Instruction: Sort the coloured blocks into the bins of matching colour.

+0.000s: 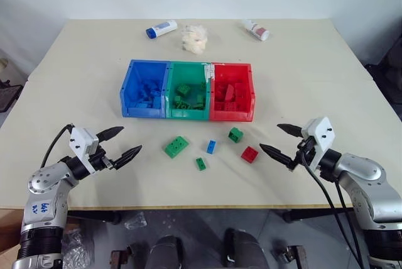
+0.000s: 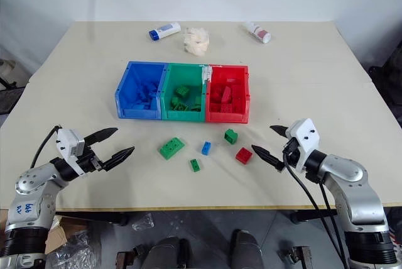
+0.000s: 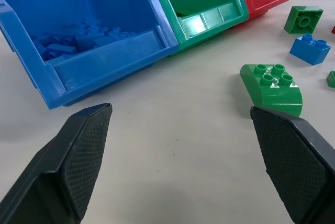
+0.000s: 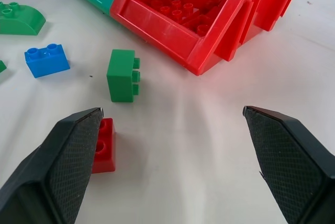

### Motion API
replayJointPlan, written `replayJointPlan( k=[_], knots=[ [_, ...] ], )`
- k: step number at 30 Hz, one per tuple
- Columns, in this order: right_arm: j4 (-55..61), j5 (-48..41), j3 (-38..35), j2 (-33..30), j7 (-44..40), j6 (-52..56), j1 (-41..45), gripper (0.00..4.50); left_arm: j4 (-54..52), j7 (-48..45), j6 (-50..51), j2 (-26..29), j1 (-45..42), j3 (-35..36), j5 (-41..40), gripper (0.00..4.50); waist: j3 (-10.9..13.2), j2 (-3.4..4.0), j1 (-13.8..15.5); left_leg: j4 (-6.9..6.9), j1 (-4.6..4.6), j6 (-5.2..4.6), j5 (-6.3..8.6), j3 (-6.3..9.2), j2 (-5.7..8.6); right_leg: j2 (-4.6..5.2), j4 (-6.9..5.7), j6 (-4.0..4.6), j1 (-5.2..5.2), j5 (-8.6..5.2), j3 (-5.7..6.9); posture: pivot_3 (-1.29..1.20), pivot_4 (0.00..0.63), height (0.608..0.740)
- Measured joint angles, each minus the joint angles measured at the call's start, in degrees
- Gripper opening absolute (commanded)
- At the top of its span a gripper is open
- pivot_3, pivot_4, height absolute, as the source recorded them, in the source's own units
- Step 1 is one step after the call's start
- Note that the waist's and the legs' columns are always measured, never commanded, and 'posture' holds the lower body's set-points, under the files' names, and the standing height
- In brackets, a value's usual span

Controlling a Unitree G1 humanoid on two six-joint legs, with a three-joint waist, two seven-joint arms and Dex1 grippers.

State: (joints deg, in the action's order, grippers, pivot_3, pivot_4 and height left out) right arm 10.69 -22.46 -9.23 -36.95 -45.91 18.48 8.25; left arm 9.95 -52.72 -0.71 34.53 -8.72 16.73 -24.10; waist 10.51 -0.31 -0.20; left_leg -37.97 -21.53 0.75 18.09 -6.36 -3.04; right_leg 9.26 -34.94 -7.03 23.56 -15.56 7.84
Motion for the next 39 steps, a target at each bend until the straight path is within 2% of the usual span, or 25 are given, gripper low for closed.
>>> replayJointPlan(
  k=[16, 20, 25, 28, 32, 39],
  knots=[
    [-2.83, 1.01, -1.34, -0.49, 1.22, -2.11, -4.1, 4.5, 2.53, 0.36, 0.87, -0.36, -2.84, -4.2, 1.92, 4.49, 0.0, 0.0, 0.15, -0.02, 0.0, -0.01, 0.01, -0.04, 0.02, 0.0, 0.0, -0.04, 0.0, 0.02, -0.05, 0.0, 0.15, 0.74],
    [0.25, 0.82, -5.95, -3.59, 0.87, -1.37, -11.05, 4.5, 4.99, -2.95, 0.18, -0.51, -4.08, -4.92, 1.82, 4.49, 0.0, 0.0, 0.36, -0.03, -0.01, -0.03, 0.02, -0.04, 0.03, 0.0, 0.05, -0.06, -0.01, 0.03, -0.06, 0.0, 0.15, 0.74],
    [10.07, -1.52, -14.57, -5.75, 0.67, 4.19, -23.34, 4.5, 8.71, -8.3, -0.26, -0.37, -5.4, -6.12, 1.67, 4.49, -0.01, -0.02, 0.3, -0.03, 0.01, -0.05, 0.03, -0.05, 0.03, 0.0, 0.21, -0.06, -0.01, 0.03, -0.08, 0.0, 0.15, 0.74],
    [15.02, -2.7, -17.55, -5.92, 0.66, 7.16, -27.49, 4.5, 9.07, -9.97, -0.8, -0.3, -5.46, -6.11, 1.67, 4.49, -0.04, -0.07, -0.09, -0.03, 0.09, -0.07, 0.06, -0.14, -0.02, -0.01, 0.27, -0.06, -0.01, 0.03, -0.15, 0.0, 0.15, 0.74],
    [18.53, -4.14, -16.17, -6.84, 0.76, 10.71, -24.91, 4.5, 8.88, -11.25, -0.97, -0.26, -4.94, -6.02, 1.46, 4.49, -0.04, -0.08, -0.15, -0.03, 0.15, -0.1, 0.09, -0.21, -0.04, -0.01, 0.27, -0.05, -0.01, 0.03, -0.24, 0.0, 0.15, 0.74],
    [16.72, -3.85, -0.41, -7.28, 0.89, 16.81, -7.27, 4.5, 3.22, -12.23, 0.46, -1.17, -0.53, -5.83, -1.34, 4.49, -0.06, -0.12, -0.04, -0.06, 0.12, -0.1, 0.15, -0.24, -0.06, -0.01, 0.19, -0.05, 0.05, 0.03, -0.23, 0.0, 0.15, 0.74]
  ],
)
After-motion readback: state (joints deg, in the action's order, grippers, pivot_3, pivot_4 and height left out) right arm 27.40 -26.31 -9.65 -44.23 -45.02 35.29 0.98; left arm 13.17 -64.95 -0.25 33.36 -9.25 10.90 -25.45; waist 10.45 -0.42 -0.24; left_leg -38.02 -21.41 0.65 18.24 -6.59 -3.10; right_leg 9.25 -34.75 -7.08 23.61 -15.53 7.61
